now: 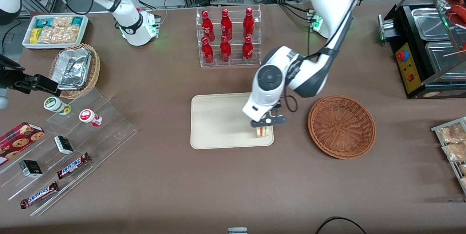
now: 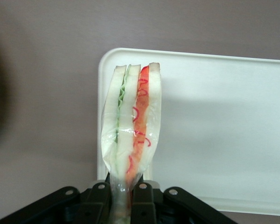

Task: Place sandwich from basket to tray
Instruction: 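Carry the sandwich with the left gripper over the cream tray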

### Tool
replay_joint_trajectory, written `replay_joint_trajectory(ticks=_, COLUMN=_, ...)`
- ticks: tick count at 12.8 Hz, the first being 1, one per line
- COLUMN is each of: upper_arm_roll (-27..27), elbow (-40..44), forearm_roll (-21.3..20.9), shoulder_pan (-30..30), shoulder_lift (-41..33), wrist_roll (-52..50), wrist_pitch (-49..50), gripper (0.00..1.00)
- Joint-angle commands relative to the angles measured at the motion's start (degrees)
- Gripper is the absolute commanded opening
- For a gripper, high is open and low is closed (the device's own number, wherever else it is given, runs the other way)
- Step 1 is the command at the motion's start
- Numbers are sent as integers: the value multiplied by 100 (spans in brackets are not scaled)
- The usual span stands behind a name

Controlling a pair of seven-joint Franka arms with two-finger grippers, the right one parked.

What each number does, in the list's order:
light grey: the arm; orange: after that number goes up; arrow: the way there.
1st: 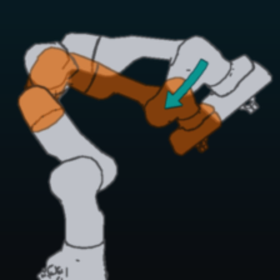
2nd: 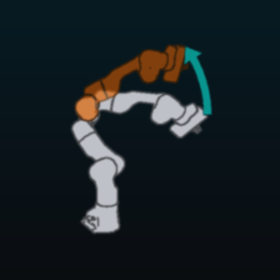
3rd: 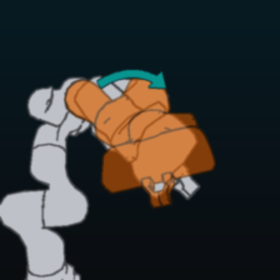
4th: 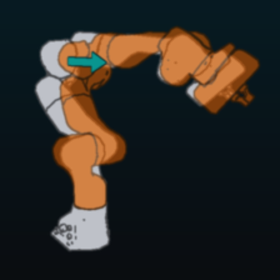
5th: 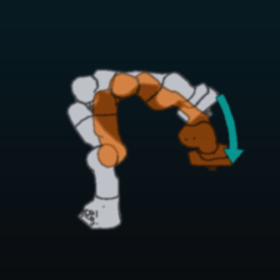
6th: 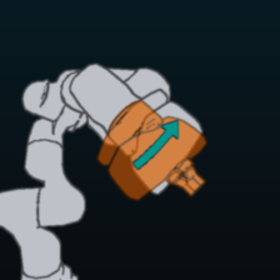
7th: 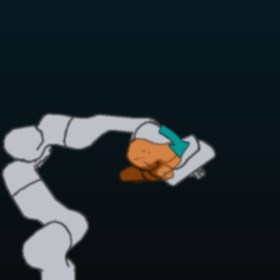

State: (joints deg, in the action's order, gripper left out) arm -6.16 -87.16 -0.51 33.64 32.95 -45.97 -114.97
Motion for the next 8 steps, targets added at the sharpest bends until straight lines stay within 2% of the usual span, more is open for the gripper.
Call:
replay_joint_trajectory(ticks=1, upper_arm_roll=71, elbow=1137, forearm_roll=-2, shoulder_pan=309, shoulder_lift=763, wrist_roll=-307, wrist_pitch=422, gripper=0)
replay_joint_trajectory(ticks=5, upper_arm_roll=53, elbow=1841, forearm_roll=165, shoulder_pan=652, shoulder_lift=1370, wrist_roll=-738, wrist_pitch=379, gripper=0)
replay_joint_trajectory(ticks=8, upper_arm_roll=53, elbow=1931, forearm_roll=218, shoulder_pan=793, shoulder_lift=1547, wrist_roll=-879, wrist_pitch=300, gripper=0)
